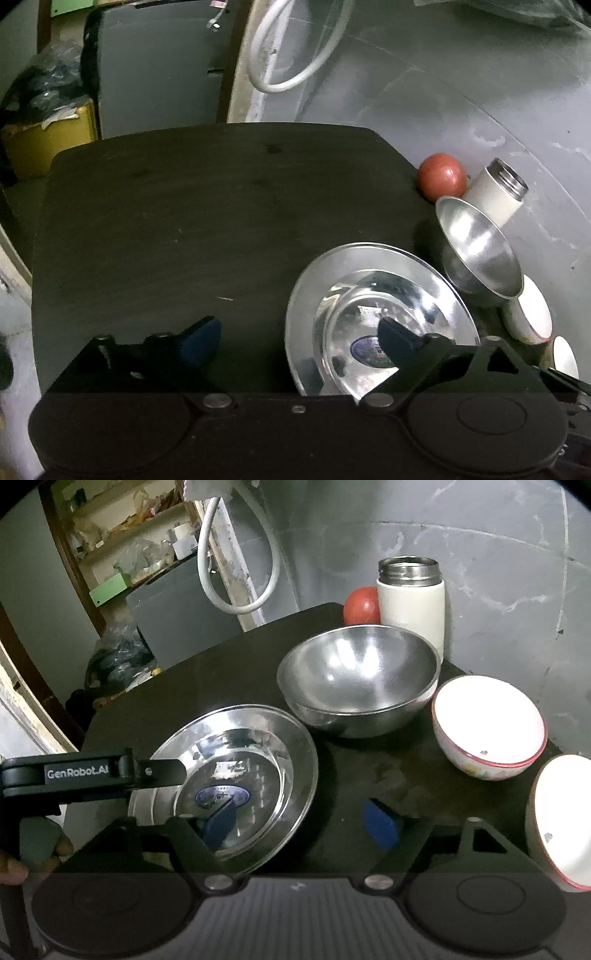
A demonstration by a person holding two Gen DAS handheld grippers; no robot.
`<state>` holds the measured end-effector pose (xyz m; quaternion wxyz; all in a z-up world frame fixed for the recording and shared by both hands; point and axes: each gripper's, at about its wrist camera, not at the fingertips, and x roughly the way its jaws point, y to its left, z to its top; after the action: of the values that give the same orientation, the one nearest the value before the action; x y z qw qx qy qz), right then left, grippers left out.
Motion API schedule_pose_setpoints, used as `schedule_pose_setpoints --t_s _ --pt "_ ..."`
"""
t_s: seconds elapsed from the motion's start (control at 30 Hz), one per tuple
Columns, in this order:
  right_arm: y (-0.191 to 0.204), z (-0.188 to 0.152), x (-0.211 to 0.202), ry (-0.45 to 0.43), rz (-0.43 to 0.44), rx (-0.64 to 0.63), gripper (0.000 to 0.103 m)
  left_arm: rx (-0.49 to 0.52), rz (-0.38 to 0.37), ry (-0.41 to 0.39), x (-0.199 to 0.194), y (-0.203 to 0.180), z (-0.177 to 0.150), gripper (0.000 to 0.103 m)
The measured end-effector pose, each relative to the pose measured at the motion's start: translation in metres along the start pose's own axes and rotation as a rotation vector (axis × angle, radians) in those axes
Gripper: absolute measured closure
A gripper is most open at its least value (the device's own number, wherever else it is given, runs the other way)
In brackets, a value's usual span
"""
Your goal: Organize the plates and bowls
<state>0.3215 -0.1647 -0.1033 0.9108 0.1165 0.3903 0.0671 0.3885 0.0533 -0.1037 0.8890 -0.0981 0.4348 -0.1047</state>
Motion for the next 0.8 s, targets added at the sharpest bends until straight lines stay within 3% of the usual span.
schedule_pose_setpoints --t_s 0.13,0.37,0.47,0.53,0.8 --pt "0.002 -0.001 0.002 0.009 0.020 -0.002 0.030 0.008 -0.011 -0.002 -0.001 -0.003 0.000 0.026" --pt "0.005 0.001 0.006 0.002 0.024 0.003 0.063 0.001 -0.017 -0.002 0.001 -0.004 0.000 0.066" --pt "0.006 0.001 0.007 -0.002 0.020 -0.001 0.068 -0.005 -0.009 0.004 -0.001 -0.003 0.001 0.078" --pt "0.005 0.001 0.007 -0.002 0.017 -0.001 0.072 -0.007 0.006 0.004 -0.002 -0.001 0.000 0.082" --pt "0.005 0.000 -0.002 -0.011 0.035 -0.007 0.073 0.047 0.015 -0.026 -0.020 -0.007 -0.007 0.083"
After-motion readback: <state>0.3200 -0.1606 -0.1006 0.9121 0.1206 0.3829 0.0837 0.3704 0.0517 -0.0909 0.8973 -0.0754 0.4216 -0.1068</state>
